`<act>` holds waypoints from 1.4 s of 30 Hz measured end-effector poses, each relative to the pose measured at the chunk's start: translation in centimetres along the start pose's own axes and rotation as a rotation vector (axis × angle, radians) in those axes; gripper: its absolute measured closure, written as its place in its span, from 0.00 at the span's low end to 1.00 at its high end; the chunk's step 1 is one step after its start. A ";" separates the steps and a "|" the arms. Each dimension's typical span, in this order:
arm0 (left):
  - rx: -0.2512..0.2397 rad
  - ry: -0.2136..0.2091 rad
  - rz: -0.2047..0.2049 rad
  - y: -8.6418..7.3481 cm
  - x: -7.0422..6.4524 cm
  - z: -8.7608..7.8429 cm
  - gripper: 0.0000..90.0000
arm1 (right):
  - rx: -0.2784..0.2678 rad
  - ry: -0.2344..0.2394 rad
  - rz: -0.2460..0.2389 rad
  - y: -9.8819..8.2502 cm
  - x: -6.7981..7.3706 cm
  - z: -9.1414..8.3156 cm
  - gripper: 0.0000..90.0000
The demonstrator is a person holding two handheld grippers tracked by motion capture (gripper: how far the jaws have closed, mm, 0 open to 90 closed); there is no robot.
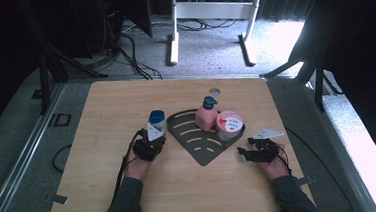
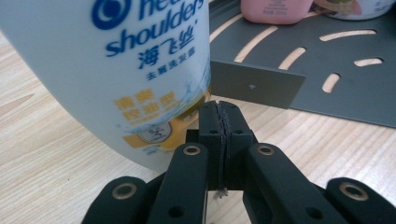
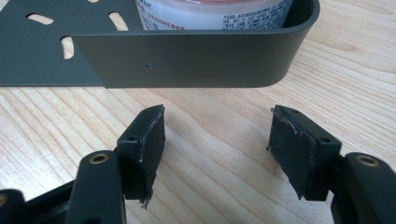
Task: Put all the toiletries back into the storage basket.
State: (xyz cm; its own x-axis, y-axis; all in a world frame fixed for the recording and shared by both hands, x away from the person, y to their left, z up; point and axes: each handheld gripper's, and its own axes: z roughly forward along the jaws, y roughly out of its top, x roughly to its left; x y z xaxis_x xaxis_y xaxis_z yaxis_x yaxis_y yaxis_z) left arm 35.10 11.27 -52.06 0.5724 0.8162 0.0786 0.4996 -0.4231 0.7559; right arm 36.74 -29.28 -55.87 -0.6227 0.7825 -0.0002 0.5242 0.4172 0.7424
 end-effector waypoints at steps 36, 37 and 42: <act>0.065 -0.152 0.003 0.6 1.6 -1.0 0.69 | 0.000 0.000 0.001 0.0 0.0 0.0 0.40; 0.065 -0.162 0.006 0.5 1.8 -1.2 0.70 | 0.000 0.000 0.001 0.0 0.0 0.0 0.40; 0.067 -0.194 -0.032 0.5 2.3 -1.8 0.70 | 0.000 0.000 0.001 0.0 0.0 0.0 0.40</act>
State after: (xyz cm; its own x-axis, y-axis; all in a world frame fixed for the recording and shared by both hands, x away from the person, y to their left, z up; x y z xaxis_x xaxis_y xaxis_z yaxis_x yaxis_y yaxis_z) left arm 35.51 13.59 -50.35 0.6665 0.7416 -0.0763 0.5580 -0.4284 0.7107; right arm 36.73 -29.27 -55.87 -0.6219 0.7831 0.0004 0.5247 0.4163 0.7426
